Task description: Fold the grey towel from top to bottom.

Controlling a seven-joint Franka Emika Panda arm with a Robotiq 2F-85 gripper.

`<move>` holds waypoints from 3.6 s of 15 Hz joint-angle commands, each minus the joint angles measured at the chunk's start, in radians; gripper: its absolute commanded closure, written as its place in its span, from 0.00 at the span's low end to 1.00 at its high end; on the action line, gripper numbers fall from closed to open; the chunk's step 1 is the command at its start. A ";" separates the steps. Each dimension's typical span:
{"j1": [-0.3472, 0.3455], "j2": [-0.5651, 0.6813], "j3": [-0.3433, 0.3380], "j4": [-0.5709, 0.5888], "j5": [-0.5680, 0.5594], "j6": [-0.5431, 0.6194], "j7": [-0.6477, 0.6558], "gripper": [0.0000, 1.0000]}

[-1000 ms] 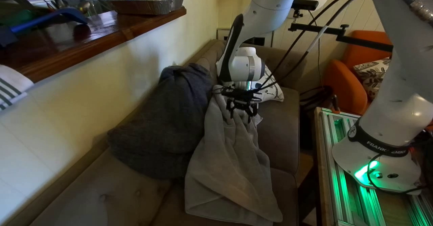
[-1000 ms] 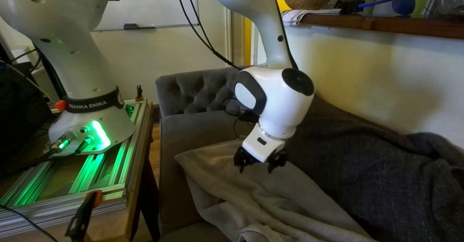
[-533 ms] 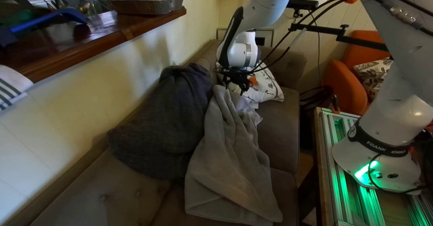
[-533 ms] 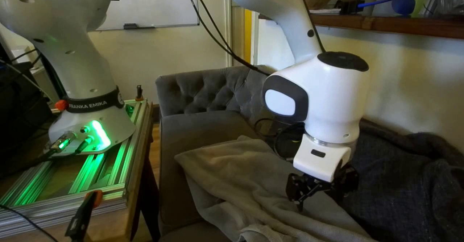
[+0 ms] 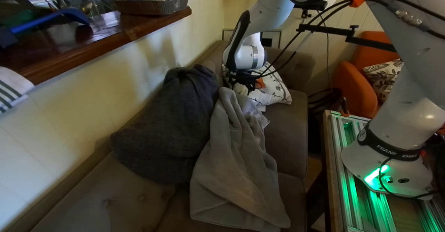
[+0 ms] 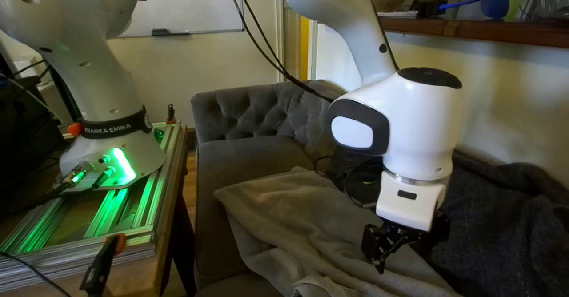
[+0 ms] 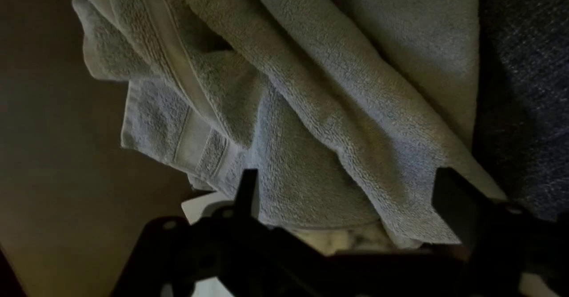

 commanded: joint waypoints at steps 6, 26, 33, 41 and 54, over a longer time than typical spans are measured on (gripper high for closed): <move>-0.112 0.015 0.045 0.085 -0.159 -0.037 -0.073 0.00; -0.358 0.163 0.256 0.329 -0.172 -0.010 -0.372 0.00; -0.373 0.271 0.277 0.432 -0.188 -0.037 -0.413 0.43; -0.367 0.360 0.256 0.518 -0.234 -0.020 -0.409 0.68; -0.165 0.207 0.053 0.265 -0.278 0.054 -0.238 0.99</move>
